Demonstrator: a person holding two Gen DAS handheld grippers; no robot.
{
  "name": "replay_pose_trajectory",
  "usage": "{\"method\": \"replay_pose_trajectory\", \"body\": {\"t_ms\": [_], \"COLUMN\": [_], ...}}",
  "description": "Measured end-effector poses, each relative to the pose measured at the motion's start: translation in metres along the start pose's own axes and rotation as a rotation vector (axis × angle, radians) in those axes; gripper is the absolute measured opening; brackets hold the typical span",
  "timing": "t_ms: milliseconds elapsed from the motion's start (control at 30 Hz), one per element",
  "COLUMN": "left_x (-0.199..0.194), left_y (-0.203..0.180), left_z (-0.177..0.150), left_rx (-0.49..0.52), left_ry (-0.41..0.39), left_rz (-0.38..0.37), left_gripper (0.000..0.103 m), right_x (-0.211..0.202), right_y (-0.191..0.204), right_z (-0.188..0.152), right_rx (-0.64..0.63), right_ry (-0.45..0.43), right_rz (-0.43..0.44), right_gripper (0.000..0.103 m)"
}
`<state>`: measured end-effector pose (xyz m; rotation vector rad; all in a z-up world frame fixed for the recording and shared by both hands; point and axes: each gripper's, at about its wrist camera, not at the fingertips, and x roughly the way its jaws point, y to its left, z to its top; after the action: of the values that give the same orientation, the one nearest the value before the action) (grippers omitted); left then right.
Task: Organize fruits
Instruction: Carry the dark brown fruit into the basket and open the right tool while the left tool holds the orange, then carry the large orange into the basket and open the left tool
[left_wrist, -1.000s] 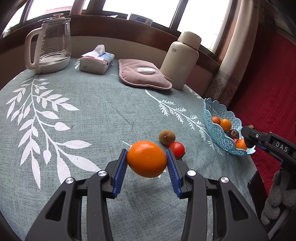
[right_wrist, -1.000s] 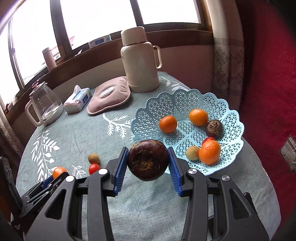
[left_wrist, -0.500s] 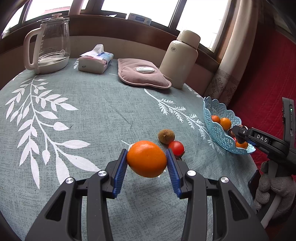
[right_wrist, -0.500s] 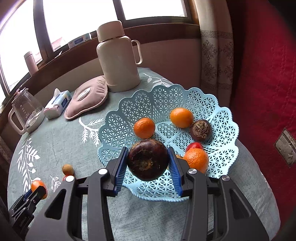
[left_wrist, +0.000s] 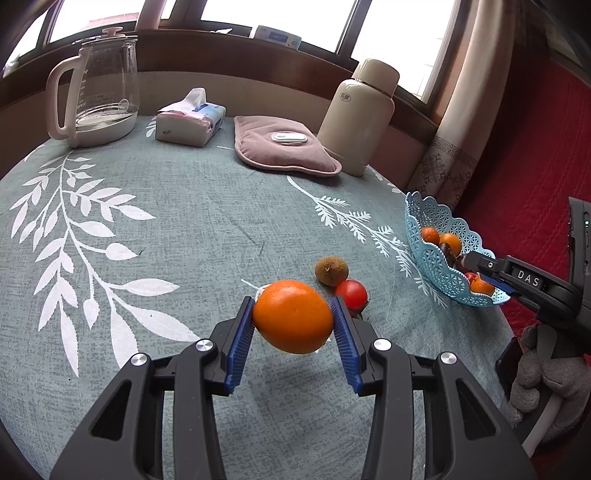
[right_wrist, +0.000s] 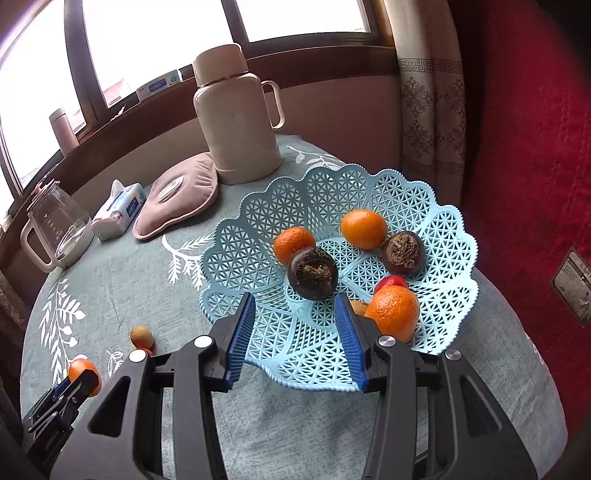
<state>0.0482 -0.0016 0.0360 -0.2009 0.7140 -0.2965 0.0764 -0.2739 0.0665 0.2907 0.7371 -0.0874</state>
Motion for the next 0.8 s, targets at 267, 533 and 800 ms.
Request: {"method": "replay_pose_trajectory", "body": {"t_ms": [267, 533, 800], "left_x": [0.000, 0.006, 0.007], "left_y": [0.000, 0.000, -0.024], "left_z": [0.000, -0.002, 0.002], "left_rx": [0.000, -0.006, 0.029], "left_ry": [0.001, 0.017, 0.050], "left_rz": [0.000, -0.002, -0.055], "left_gripper": [0.043, 0.043, 0.043], "right_x": [-0.024, -0.038, -0.049], "right_y": [-0.004, -0.017, -0.035], "right_z": [-0.008, -0.015, -0.018], "right_rx": [-0.004, 0.032, 0.073], "right_ry": [-0.055, -0.070, -0.083], "right_rz": [-0.014, -0.002, 0.024], "right_gripper": [0.046, 0.046, 0.046]}}
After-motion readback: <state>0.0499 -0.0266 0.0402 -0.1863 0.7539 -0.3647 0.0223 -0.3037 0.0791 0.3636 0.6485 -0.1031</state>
